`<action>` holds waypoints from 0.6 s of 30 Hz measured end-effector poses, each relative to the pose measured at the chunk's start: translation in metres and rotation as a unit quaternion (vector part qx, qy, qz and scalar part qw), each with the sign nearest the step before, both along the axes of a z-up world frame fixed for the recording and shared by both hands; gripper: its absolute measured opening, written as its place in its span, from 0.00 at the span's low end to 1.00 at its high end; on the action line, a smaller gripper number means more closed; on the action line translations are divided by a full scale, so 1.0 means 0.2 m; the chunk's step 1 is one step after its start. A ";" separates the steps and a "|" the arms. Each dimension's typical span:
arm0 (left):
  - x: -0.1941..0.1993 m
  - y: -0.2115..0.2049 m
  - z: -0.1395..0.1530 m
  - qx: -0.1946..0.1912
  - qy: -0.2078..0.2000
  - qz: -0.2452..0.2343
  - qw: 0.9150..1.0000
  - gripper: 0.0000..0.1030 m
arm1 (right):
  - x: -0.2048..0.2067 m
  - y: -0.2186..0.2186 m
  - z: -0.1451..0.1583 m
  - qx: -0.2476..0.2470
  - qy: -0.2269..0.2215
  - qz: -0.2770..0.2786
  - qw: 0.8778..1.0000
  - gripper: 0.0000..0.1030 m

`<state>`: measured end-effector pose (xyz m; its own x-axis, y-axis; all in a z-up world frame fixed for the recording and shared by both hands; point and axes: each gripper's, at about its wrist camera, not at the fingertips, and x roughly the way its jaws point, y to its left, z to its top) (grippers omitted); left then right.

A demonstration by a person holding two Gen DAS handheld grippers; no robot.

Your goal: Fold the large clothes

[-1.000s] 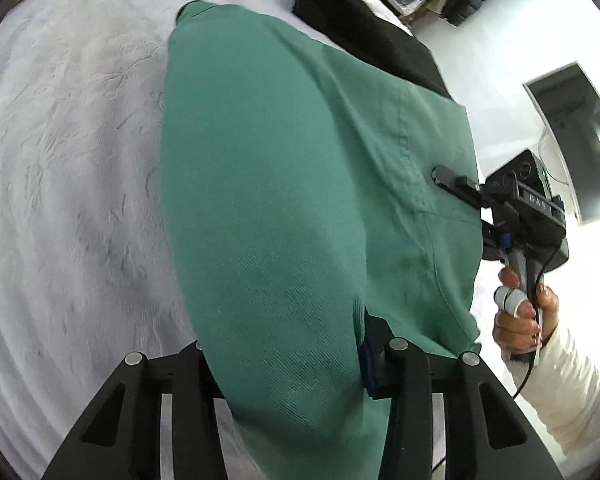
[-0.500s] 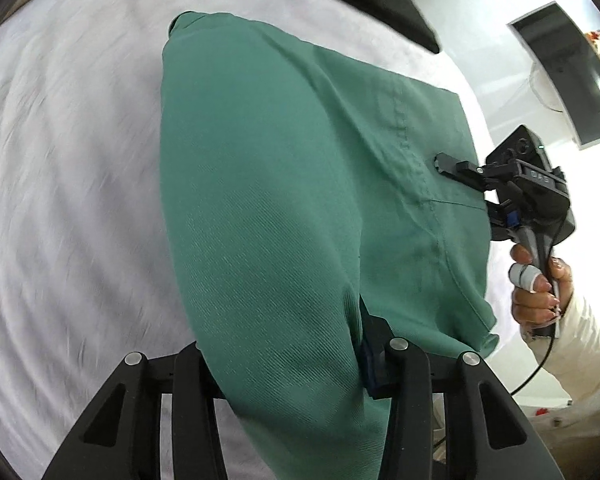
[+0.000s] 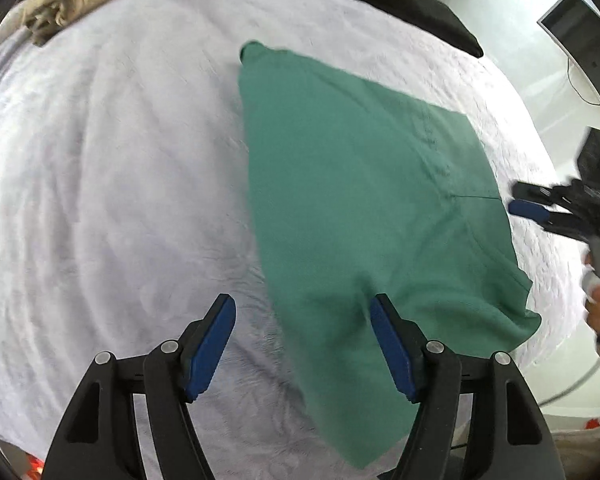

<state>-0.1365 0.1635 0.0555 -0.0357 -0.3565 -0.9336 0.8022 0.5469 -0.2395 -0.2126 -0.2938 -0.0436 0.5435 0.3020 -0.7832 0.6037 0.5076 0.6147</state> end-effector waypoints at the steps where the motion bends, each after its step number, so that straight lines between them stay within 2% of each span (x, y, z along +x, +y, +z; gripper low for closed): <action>1: 0.01 0.01 0.01 0.000 0.001 0.000 1.000 0.69 | -0.01 0.04 0.04 0.002 -0.006 0.013 1.000 0.50; 2: 0.00 0.04 0.01 0.005 0.007 -0.001 1.000 0.69 | -0.01 0.09 0.07 0.005 -0.006 0.029 1.000 0.50; 4: -0.12 -0.14 -0.04 0.016 0.018 -0.002 1.000 0.69 | -0.03 0.21 0.09 0.000 0.011 0.065 0.998 0.50; 6: -0.22 -0.13 -0.08 0.030 0.023 -0.010 0.999 0.69 | -0.04 0.32 0.04 -0.003 0.041 0.095 0.995 0.48; 7: -0.21 -0.13 -0.12 0.034 0.023 -0.015 0.999 0.69 | -0.05 0.36 0.01 -0.004 0.061 0.100 0.993 0.41; 8: -0.23 -0.11 -0.13 0.035 0.020 -0.021 0.999 0.69 | -0.07 0.38 -0.02 -0.001 0.071 0.099 0.993 0.15; 9: -0.24 -0.09 -0.13 0.035 0.015 -0.026 0.999 0.69 | -0.10 0.40 -0.05 0.000 0.078 0.090 0.993 0.07; 11: -0.26 -0.06 -0.15 0.034 0.007 -0.033 0.999 0.77 | -0.17 0.38 -0.08 -0.008 0.083 0.061 0.995 0.07; 12: -0.26 -0.03 -0.16 0.037 -0.003 -0.033 0.999 0.85 | -0.24 0.36 -0.12 0.001 0.085 0.038 0.996 0.07; 15: -0.26 0.01 -0.21 0.035 0.012 -0.034 0.999 0.86 | -0.32 0.32 -0.23 0.039 0.079 -0.005 0.996 0.07; 17: -0.26 0.04 -0.24 0.035 0.019 -0.028 0.999 0.87 | -0.32 0.32 -0.30 0.036 0.085 -0.003 0.996 0.07; 18: -0.26 0.05 -0.26 0.037 0.015 -0.024 0.999 0.92 | -0.32 0.33 -0.32 0.029 0.089 0.000 0.996 0.07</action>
